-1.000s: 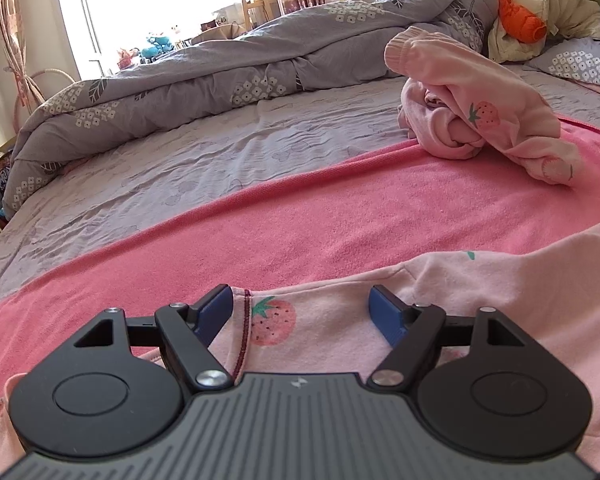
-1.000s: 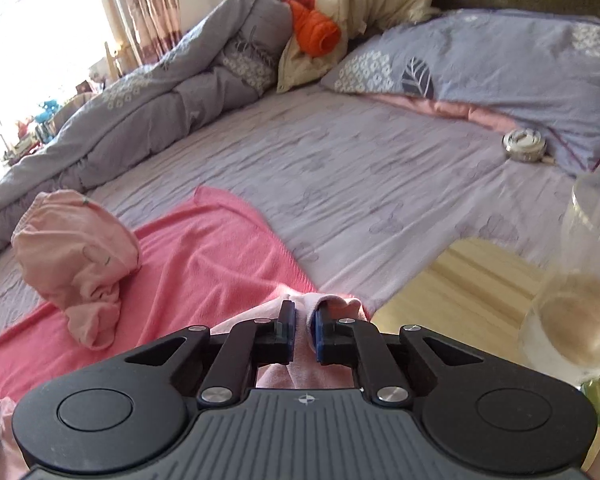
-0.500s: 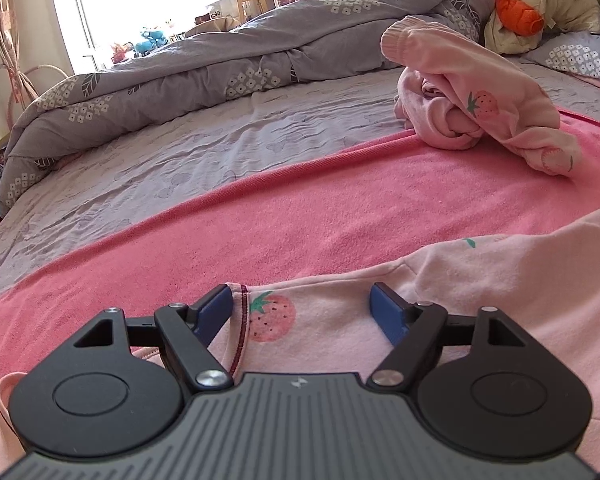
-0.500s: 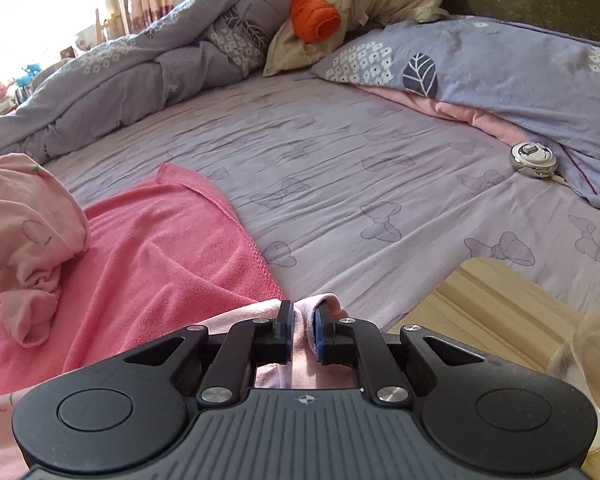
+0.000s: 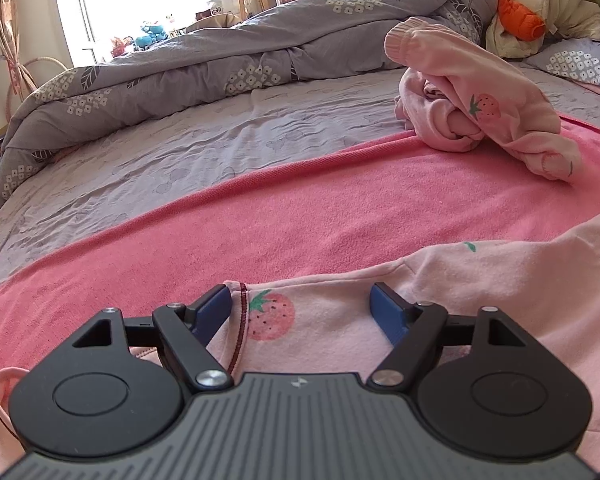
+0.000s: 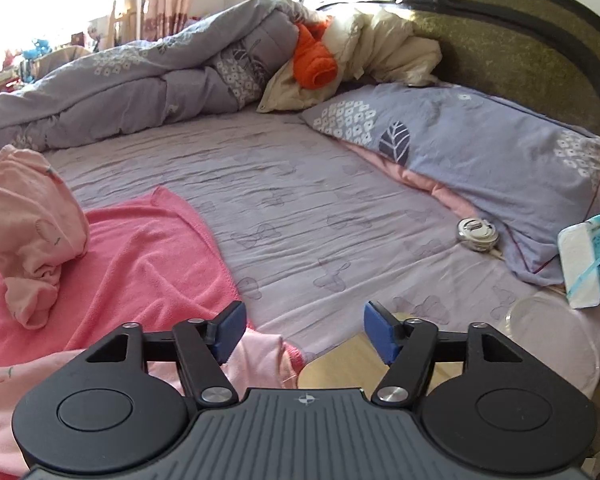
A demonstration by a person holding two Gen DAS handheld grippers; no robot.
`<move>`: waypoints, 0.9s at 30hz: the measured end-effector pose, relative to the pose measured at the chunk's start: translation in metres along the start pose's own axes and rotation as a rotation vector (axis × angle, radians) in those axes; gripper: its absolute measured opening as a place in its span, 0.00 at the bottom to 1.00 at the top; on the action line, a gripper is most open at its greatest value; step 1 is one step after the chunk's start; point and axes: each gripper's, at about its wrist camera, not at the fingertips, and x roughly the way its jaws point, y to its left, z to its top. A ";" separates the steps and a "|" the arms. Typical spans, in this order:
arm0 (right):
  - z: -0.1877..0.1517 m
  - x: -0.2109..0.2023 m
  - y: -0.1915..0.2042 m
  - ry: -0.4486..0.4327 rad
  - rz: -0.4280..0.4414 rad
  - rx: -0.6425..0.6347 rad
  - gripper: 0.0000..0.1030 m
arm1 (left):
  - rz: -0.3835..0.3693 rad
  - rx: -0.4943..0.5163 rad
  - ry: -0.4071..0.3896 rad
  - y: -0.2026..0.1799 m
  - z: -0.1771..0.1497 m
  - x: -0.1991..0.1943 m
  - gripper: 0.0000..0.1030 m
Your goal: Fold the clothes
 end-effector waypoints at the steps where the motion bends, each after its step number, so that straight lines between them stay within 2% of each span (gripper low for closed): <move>1: 0.002 -0.004 0.000 -0.007 -0.011 0.019 0.64 | -0.003 -0.005 0.001 0.001 0.000 0.000 0.77; 4: -0.008 -0.036 0.036 -0.104 0.148 -0.104 0.54 | -0.010 -0.016 0.005 0.002 0.000 0.001 0.77; 6: -0.023 -0.059 0.082 -0.169 0.289 -0.252 0.50 | -0.015 -0.022 0.006 0.004 0.000 0.002 0.77; 8: -0.042 -0.075 0.132 -0.176 0.449 -0.381 0.49 | -0.020 -0.029 0.008 0.005 0.000 0.002 0.77; 13: -0.080 -0.071 0.225 -0.098 0.612 -0.565 0.49 | -0.035 -0.047 0.012 0.008 0.000 0.003 0.77; 15: -0.086 -0.057 0.245 -0.038 0.626 -0.551 0.47 | -0.042 -0.054 0.015 0.009 0.000 0.003 0.77; 16: -0.088 -0.048 0.254 -0.007 0.629 -0.538 0.32 | -0.044 -0.058 0.016 0.010 0.000 0.004 0.77; 17: -0.090 -0.043 0.259 0.018 0.631 -0.514 0.13 | -0.047 -0.061 0.017 0.010 0.000 0.004 0.77; 18: -0.092 -0.037 0.263 0.041 0.632 -0.488 0.11 | -0.051 -0.065 0.018 0.011 0.000 0.004 0.77; 20: -0.088 -0.032 0.261 0.013 0.573 -0.466 0.08 | -0.054 -0.069 0.019 0.011 0.000 0.005 0.77; 23: -0.069 -0.013 0.246 0.007 0.463 -0.376 0.07 | -0.055 -0.070 0.020 0.011 0.000 0.005 0.77; 25: -0.057 -0.005 0.230 0.005 0.422 -0.309 0.07 | -0.055 -0.071 0.020 0.011 0.000 0.005 0.77; 27: -0.051 -0.008 0.213 -0.006 0.469 -0.259 0.08 | -0.055 -0.071 0.020 0.012 0.000 0.005 0.77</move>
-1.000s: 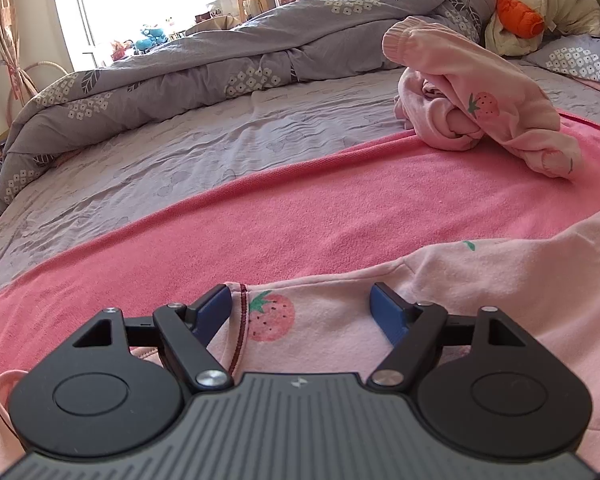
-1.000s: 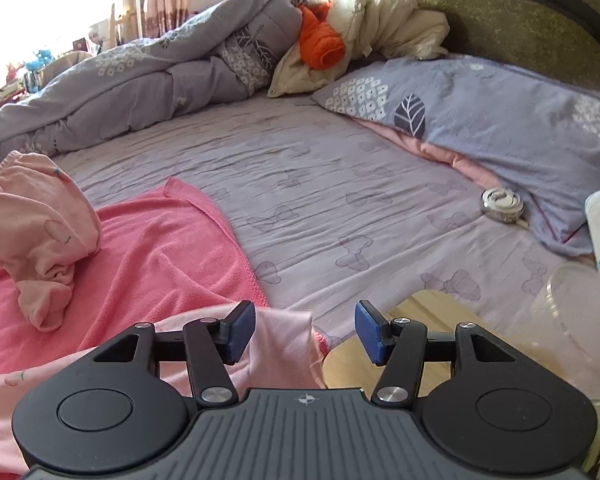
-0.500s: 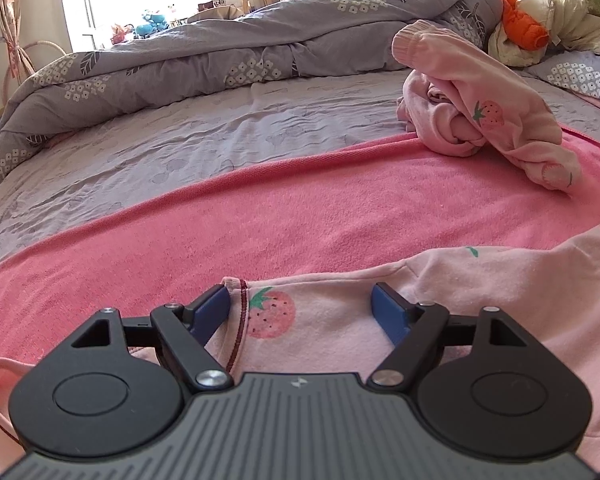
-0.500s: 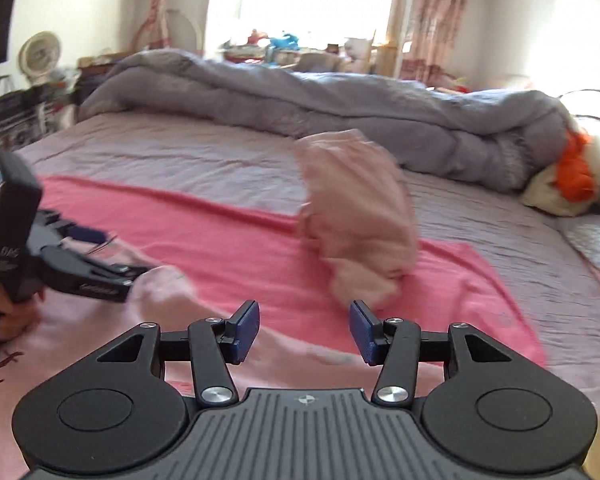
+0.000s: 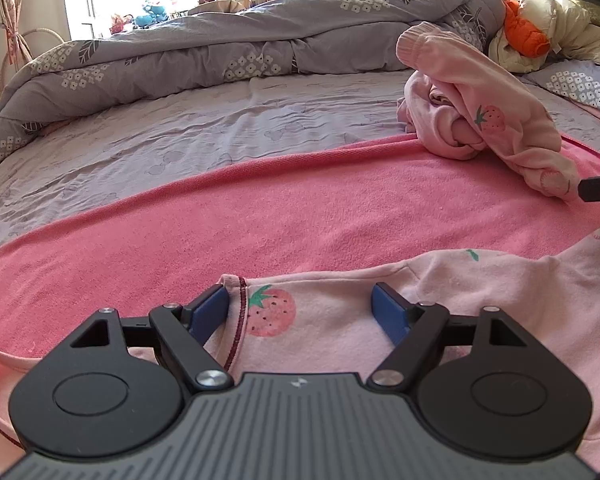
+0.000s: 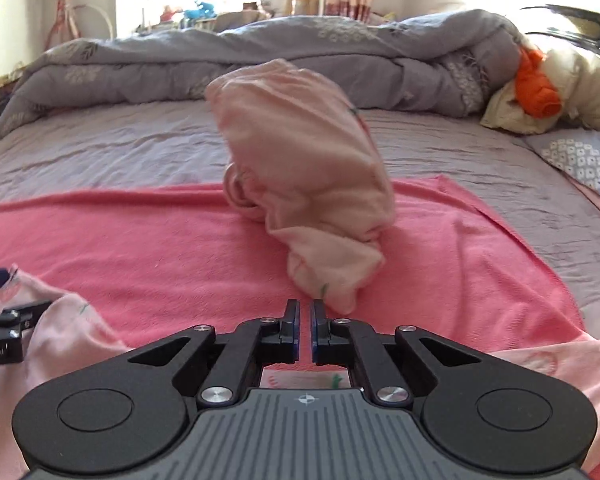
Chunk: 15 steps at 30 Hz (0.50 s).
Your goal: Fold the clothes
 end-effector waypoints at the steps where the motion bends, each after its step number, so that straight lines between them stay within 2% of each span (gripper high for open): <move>1: -0.001 -0.008 -0.001 -0.009 0.075 0.005 0.11 | 0.000 0.000 0.000 0.000 0.000 0.000 0.78; 3: -0.006 -0.021 0.007 -0.004 0.211 -0.020 0.16 | 0.000 -0.001 0.000 0.000 0.000 0.000 0.78; 5: -0.014 -0.025 0.022 0.018 0.292 -0.071 0.38 | -0.001 -0.002 0.000 0.000 0.000 0.000 0.78; 7: -0.021 -0.024 0.039 0.030 0.303 -0.142 0.40 | -0.001 -0.002 0.001 0.000 0.000 0.000 0.78; 9: -0.028 -0.017 0.054 0.045 0.273 -0.208 0.39 | -0.002 -0.004 0.001 0.000 0.000 0.000 0.78; 12: -0.031 -0.004 0.059 0.063 0.238 -0.198 0.23 | -0.005 -0.007 0.003 0.001 0.000 0.001 0.78; 13: -0.030 -0.004 0.058 0.053 0.232 -0.181 0.10 | -0.006 -0.008 0.003 0.001 0.000 0.001 0.78; 15: -0.025 -0.003 0.054 0.039 0.193 -0.133 0.06 | -0.008 -0.009 0.003 0.002 0.000 0.001 0.78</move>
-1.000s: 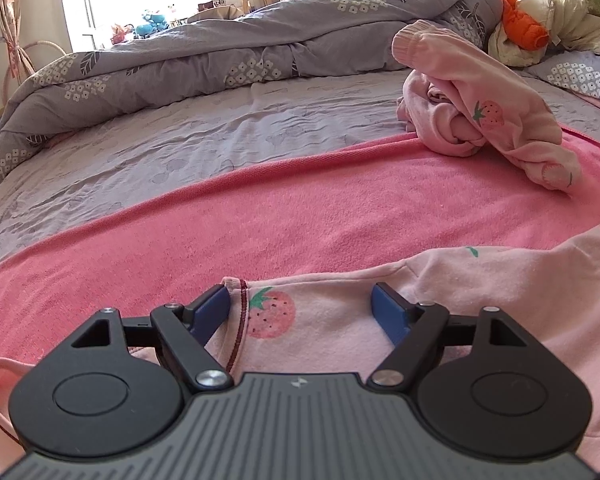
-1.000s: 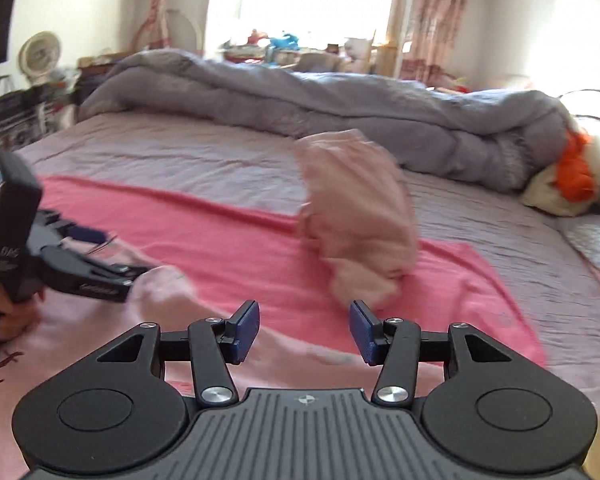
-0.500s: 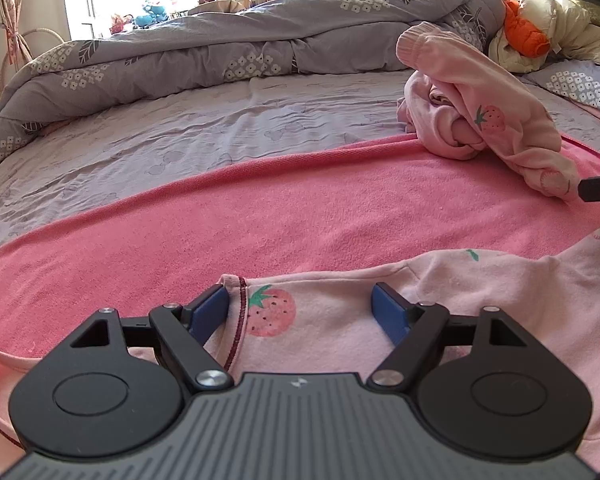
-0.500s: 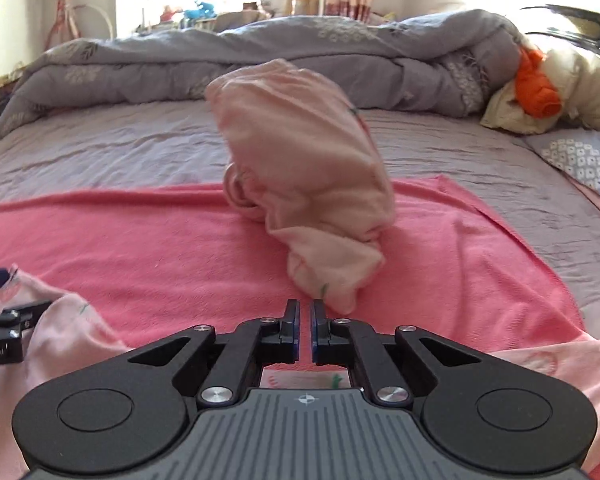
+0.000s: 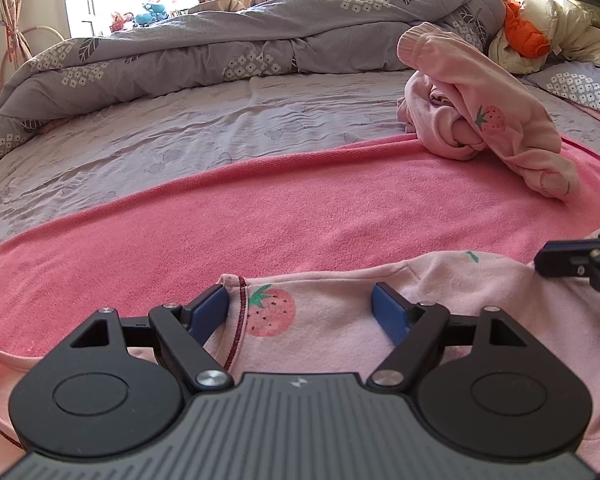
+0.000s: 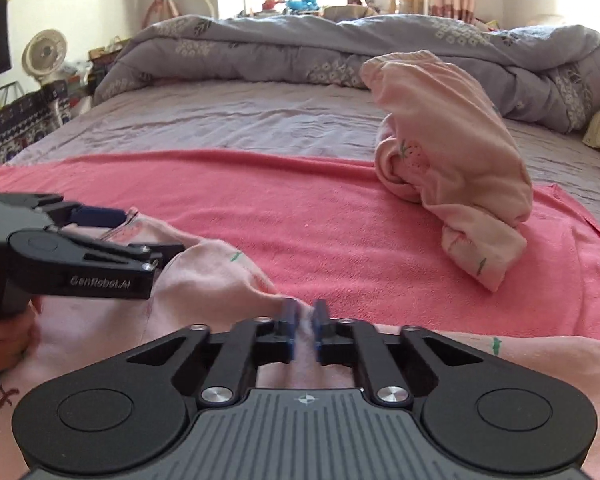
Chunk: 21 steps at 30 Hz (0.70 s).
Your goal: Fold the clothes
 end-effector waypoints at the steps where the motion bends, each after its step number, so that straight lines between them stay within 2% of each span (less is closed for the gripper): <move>1: 0.002 0.002 -0.003 -0.002 -0.031 0.014 0.05 | 0.000 0.000 0.000 0.000 0.000 0.000 0.78; 2: 0.003 0.005 -0.007 -0.002 -0.064 0.024 0.05 | 0.000 0.000 0.000 0.000 0.000 0.000 0.78; 6: 0.006 0.002 -0.026 -0.032 -0.108 0.093 0.05 | 0.000 0.000 0.000 0.000 0.000 0.000 0.78; 8: 0.006 -0.004 -0.032 -0.054 -0.065 0.122 0.06 | 0.000 0.000 0.000 0.000 0.000 0.000 0.78; 12: 0.001 -0.007 -0.025 -0.005 0.159 0.092 0.12 | 0.001 0.000 0.000 0.000 0.000 0.001 0.78; 14: -0.004 0.003 -0.011 0.032 0.087 -0.005 0.12 | 0.001 0.000 0.000 0.000 0.000 0.001 0.78; 15: -0.005 0.008 -0.008 0.018 0.010 -0.043 0.12 | 0.001 0.000 0.000 0.000 0.000 0.001 0.78; 17: 0.003 0.021 -0.020 0.007 -0.240 -0.004 0.15 | 0.000 -0.001 0.001 0.000 0.000 0.001 0.78; 19: 0.007 0.016 -0.042 -0.029 -0.213 0.136 0.15 | 0.000 -0.002 0.001 0.000 0.001 0.001 0.78; 20: 0.007 0.008 -0.048 -0.054 -0.144 0.168 0.15 | -0.001 -0.002 0.001 0.000 0.001 0.001 0.78; 21: 0.006 0.001 -0.045 -0.065 -0.105 0.139 0.15 | -0.002 -0.003 0.002 0.000 0.001 0.001 0.78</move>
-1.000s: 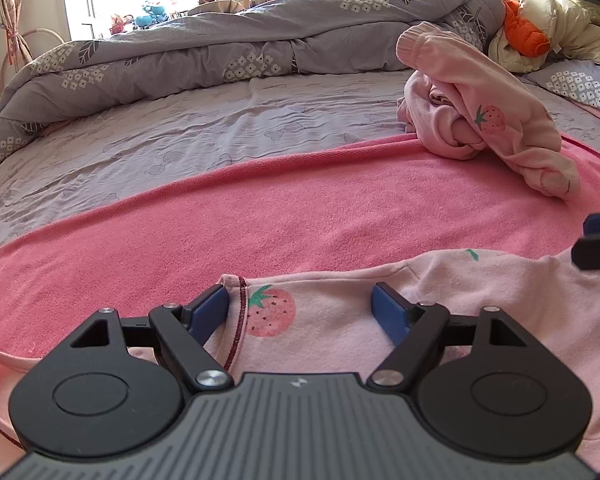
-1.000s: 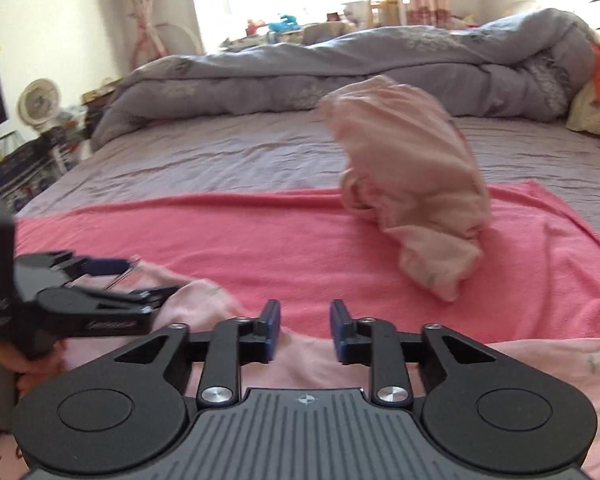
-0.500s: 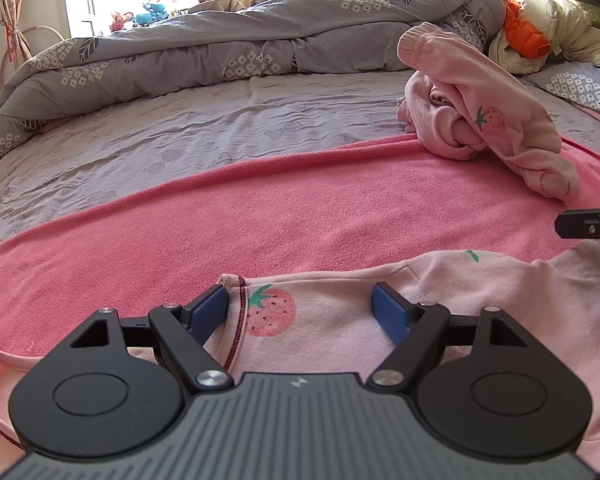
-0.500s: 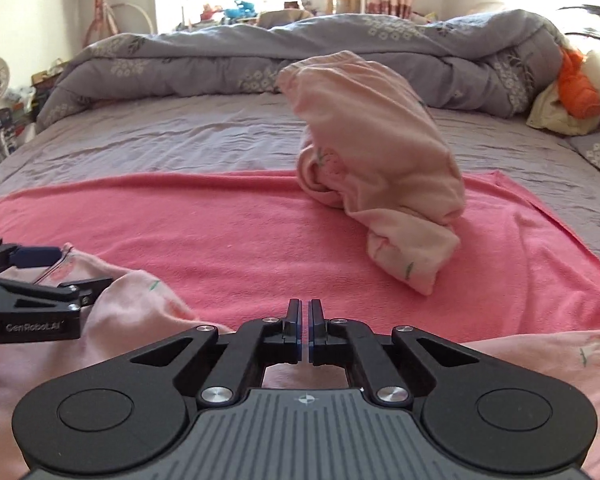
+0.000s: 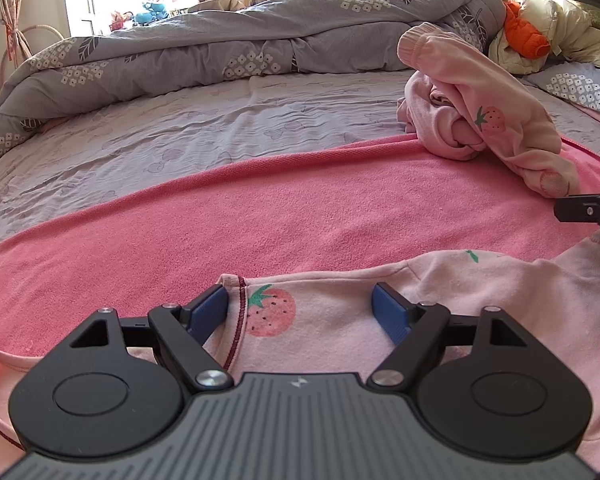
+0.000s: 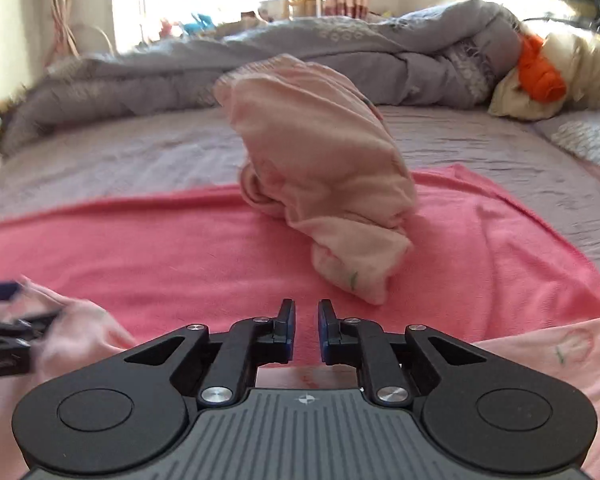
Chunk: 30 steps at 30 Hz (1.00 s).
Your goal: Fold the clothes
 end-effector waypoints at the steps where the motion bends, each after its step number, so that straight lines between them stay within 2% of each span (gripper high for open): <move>1: -0.002 -0.007 0.005 -0.006 0.028 -0.042 0.15 | 0.000 0.000 0.000 0.000 0.000 0.000 0.78; 3: -0.007 -0.014 0.016 0.017 0.089 -0.096 0.16 | 0.000 0.001 0.000 0.000 0.000 0.000 0.78; 5: -0.009 -0.008 0.019 0.092 0.187 -0.086 0.19 | 0.000 0.001 0.000 0.000 0.000 0.000 0.78; 7: -0.009 0.002 0.024 0.097 0.071 -0.149 0.19 | 0.000 0.000 0.000 0.000 0.000 0.000 0.78; 9: -0.006 0.005 0.028 0.041 -0.245 -0.196 0.22 | -0.001 -0.001 0.000 0.000 0.000 0.000 0.78; 10: -0.003 0.003 0.024 0.024 -0.274 -0.180 0.22 | -0.001 -0.001 0.000 0.000 0.000 0.000 0.78; 13: -0.002 -0.019 0.009 0.021 0.000 -0.031 0.24 | -0.002 -0.002 0.000 0.000 0.000 0.000 0.79; 15: -0.007 -0.033 0.014 0.019 0.085 -0.048 0.28 | -0.002 -0.001 0.000 0.000 0.000 0.000 0.79; 17: -0.014 -0.045 0.021 0.023 0.172 -0.079 0.40 | -0.001 0.000 0.000 0.000 0.000 0.000 0.79; 18: -0.017 -0.048 0.022 0.047 0.233 -0.077 0.42 | -0.001 0.000 0.000 0.000 0.000 0.000 0.79; 19: -0.020 -0.047 0.025 0.079 0.242 -0.089 0.44 | -0.001 0.000 0.000 0.000 0.000 0.000 0.79; 20: -0.023 -0.046 0.028 0.111 0.235 -0.106 0.46 | -0.001 0.000 0.000 0.000 0.000 0.000 0.79; 22: -0.027 -0.039 0.025 0.126 0.032 -0.158 0.49 | -0.001 0.000 0.000 0.000 0.000 0.000 0.79; 23: -0.028 -0.034 0.018 0.107 -0.070 -0.160 0.54 | -0.001 0.000 0.000 0.000 0.000 0.000 0.79; 25: -0.022 -0.036 -0.001 0.085 -0.264 -0.050 0.53 | -0.003 -0.002 0.000 0.001 0.000 -0.001 0.79; 27: -0.019 -0.052 -0.015 0.042 -0.266 0.032 0.52 | -0.003 -0.002 0.001 0.001 0.000 0.000 0.79; 30: -0.026 -0.082 -0.016 0.034 -0.085 0.089 0.52 | -0.004 -0.002 0.001 0.001 0.000 0.000 0.79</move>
